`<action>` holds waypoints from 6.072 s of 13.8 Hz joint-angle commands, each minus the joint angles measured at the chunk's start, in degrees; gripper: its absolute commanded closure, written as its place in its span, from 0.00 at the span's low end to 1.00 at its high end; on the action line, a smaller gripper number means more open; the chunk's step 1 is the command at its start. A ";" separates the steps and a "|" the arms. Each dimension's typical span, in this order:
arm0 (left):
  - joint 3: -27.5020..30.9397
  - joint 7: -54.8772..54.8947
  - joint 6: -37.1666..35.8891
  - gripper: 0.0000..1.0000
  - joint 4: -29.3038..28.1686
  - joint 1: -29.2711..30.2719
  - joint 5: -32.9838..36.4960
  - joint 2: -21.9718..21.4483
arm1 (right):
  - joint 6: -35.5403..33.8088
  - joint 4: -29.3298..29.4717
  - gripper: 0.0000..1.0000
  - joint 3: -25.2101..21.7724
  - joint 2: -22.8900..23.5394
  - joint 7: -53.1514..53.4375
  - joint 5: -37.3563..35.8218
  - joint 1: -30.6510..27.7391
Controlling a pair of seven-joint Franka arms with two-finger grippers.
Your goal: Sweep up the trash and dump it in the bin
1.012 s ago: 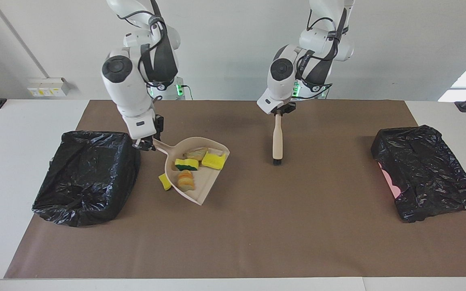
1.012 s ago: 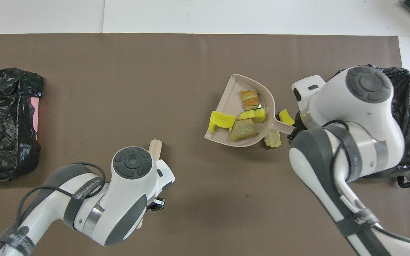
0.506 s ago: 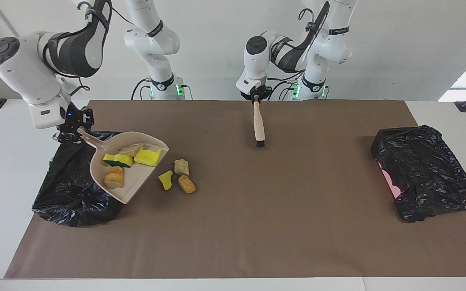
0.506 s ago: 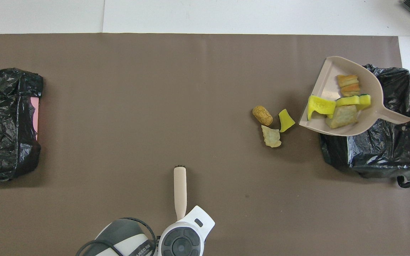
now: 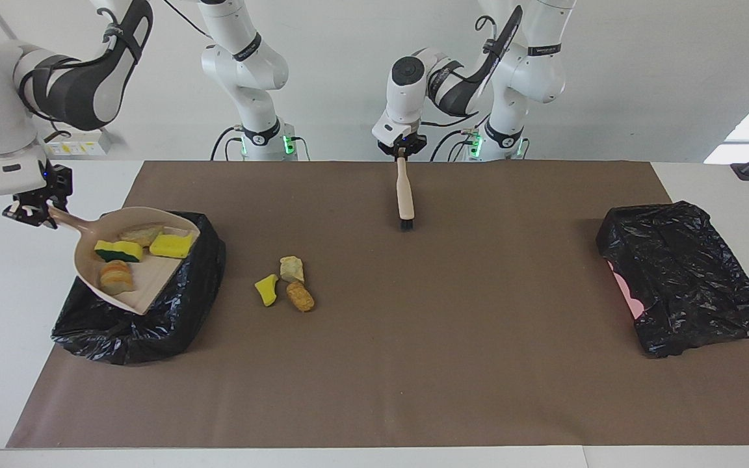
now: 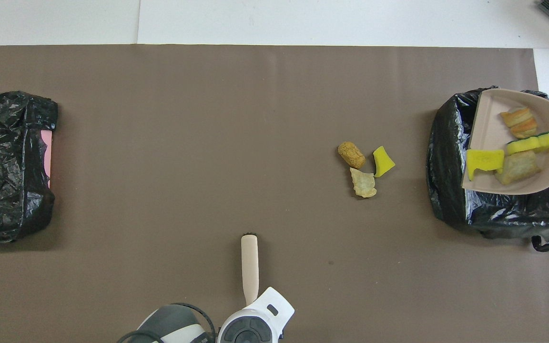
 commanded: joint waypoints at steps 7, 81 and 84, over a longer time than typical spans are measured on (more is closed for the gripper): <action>1.42 0.53 0.29 0.21 -0.99 -0.08 -0.82 -0.59 | 10.36 -4.75 1.00 1.55 -1.06 -10.47 -13.38 1.89; 3.26 52.65 -40.58 0.00 58.08 52.13 10.79 5.82 | 2.48 -4.55 0.00 1.99 4.33 131.47 31.00 56.02; 3.17 52.65 -40.58 0.00 58.08 52.04 10.79 5.82 | -4.29 -11.06 0.00 1.99 -2.36 132.25 31.09 59.09</action>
